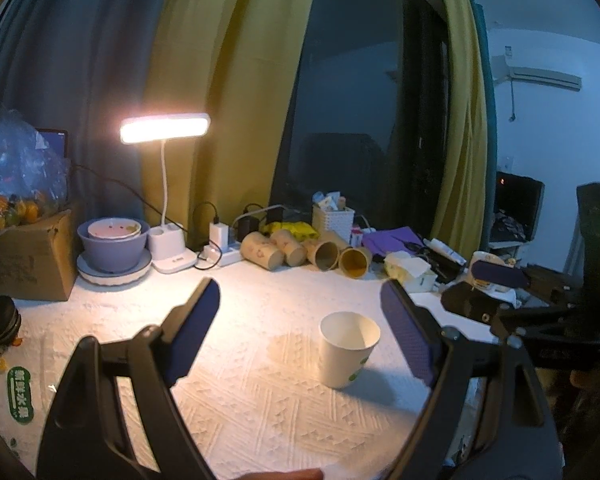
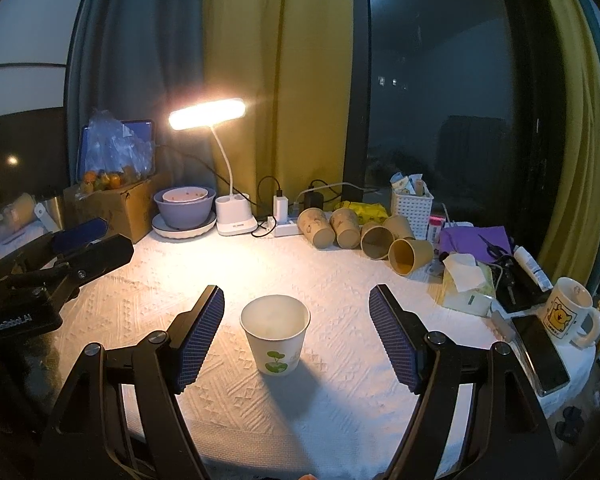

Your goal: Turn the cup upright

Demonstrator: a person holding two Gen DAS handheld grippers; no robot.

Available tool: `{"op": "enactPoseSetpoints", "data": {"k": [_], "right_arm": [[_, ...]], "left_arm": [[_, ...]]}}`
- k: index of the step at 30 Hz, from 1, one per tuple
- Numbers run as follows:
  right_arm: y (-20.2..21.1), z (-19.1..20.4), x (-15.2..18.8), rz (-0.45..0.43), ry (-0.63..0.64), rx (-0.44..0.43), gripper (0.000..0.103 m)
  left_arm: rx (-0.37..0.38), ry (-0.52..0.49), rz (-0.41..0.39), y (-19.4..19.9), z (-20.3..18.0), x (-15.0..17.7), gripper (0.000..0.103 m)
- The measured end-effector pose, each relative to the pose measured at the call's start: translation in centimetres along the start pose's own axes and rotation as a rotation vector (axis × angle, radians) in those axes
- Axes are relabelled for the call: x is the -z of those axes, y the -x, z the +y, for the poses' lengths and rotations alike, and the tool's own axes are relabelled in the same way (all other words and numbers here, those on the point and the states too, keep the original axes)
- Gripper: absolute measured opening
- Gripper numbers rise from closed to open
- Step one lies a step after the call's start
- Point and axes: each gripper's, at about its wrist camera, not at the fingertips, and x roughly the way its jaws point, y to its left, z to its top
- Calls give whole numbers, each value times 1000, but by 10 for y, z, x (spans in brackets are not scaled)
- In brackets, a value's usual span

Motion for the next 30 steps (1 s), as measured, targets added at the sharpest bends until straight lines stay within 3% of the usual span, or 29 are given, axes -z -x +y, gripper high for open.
{"op": "enactPoseSetpoints", "data": {"k": [30], "right_arm": [[-6, -4, 9, 17, -15, -1, 78]], "left_arm": [[80, -6, 22, 1, -9, 3, 84]]}}
